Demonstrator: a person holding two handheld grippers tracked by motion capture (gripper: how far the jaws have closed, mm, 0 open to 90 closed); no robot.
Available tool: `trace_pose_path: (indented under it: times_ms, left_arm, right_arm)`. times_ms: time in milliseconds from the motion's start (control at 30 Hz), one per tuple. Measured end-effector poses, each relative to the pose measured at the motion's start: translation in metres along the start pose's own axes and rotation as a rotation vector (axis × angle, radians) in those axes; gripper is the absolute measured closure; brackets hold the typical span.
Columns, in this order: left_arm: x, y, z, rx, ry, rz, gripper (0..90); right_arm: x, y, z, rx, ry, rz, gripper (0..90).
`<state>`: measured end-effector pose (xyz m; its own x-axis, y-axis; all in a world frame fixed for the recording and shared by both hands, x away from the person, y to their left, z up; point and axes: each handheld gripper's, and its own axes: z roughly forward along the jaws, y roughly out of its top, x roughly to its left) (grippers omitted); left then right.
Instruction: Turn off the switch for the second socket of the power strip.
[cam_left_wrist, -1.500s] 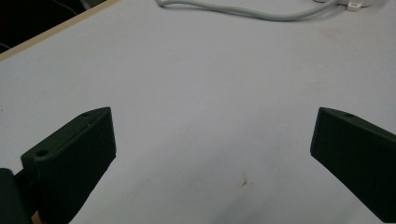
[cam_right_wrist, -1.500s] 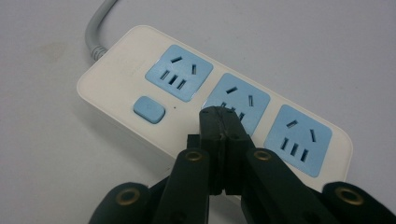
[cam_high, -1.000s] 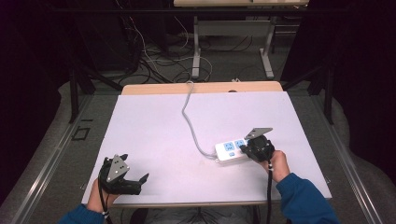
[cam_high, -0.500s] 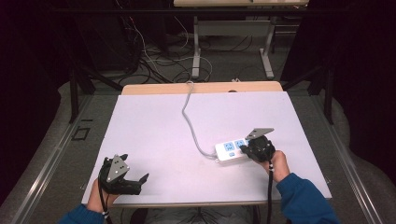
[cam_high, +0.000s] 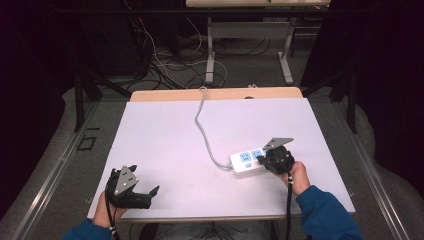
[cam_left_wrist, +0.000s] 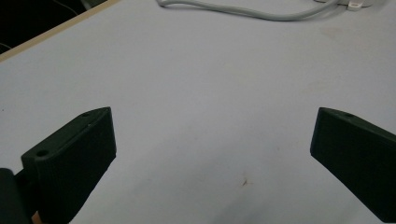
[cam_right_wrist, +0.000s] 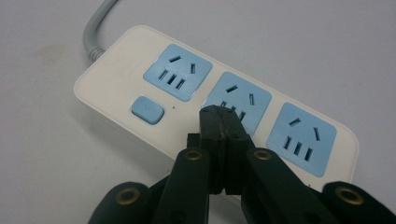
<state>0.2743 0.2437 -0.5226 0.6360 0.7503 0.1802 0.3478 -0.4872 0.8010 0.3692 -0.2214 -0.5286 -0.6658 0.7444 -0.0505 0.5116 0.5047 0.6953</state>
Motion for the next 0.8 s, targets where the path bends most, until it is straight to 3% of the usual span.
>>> trace_pose_path:
  times_ms: [800]
  left_arm:
    - [-0.0001,0.0,-0.0001,-0.001,0.002,-0.001,0.2]
  right_arm:
    - [0.0002,-0.0003,-0.0006,0.008,-0.001,0.002,90.0]
